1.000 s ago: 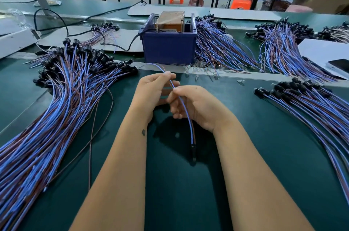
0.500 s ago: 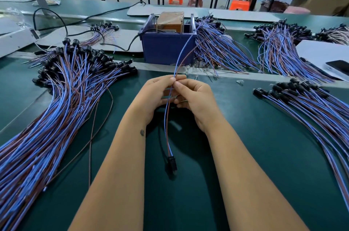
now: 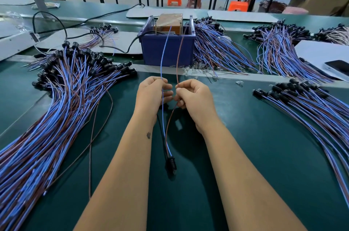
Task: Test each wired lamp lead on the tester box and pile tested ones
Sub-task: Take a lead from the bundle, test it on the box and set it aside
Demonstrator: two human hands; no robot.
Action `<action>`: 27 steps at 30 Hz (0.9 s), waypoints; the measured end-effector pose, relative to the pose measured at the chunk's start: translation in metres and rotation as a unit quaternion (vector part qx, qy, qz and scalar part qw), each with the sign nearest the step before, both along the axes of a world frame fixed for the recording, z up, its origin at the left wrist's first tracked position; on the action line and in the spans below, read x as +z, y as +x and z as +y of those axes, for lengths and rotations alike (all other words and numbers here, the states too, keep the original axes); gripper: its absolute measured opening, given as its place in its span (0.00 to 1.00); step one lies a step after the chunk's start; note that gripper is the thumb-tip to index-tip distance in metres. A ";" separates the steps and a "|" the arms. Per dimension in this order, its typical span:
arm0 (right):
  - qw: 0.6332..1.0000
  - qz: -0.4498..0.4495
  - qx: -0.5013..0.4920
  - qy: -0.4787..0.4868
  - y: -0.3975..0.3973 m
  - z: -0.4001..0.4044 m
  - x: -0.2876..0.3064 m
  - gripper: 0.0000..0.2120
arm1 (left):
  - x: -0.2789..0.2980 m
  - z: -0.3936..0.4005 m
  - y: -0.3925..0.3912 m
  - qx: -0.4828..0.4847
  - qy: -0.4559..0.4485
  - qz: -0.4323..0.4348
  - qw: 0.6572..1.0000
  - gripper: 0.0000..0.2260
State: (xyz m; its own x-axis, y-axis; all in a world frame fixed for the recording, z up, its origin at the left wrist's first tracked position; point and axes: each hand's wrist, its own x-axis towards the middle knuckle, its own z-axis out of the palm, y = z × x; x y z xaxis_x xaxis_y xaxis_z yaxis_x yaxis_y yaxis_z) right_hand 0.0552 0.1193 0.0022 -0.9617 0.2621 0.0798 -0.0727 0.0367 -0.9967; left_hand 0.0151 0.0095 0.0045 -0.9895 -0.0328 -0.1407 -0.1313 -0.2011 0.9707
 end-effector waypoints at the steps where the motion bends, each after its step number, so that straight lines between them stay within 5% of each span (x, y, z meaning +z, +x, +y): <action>1: 1.000 0.000 -0.007 0.014 0.000 0.000 -0.001 0.07 | 0.000 0.001 0.000 0.005 -0.007 0.001 1.000 0.09; 27: 0.996 -0.013 -0.059 0.067 -0.002 0.005 -0.002 0.04 | -0.005 0.003 -0.003 0.040 -0.081 0.018 0.996 0.10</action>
State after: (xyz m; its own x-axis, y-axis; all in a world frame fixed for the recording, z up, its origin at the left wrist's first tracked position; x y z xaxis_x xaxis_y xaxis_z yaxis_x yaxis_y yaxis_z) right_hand 0.0534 0.1242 0.0000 -0.9267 0.3629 0.0979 -0.0348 0.1765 -0.9837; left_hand 0.0125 0.0127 -0.0003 -0.9872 -0.1304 -0.0917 -0.0859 -0.0497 0.9951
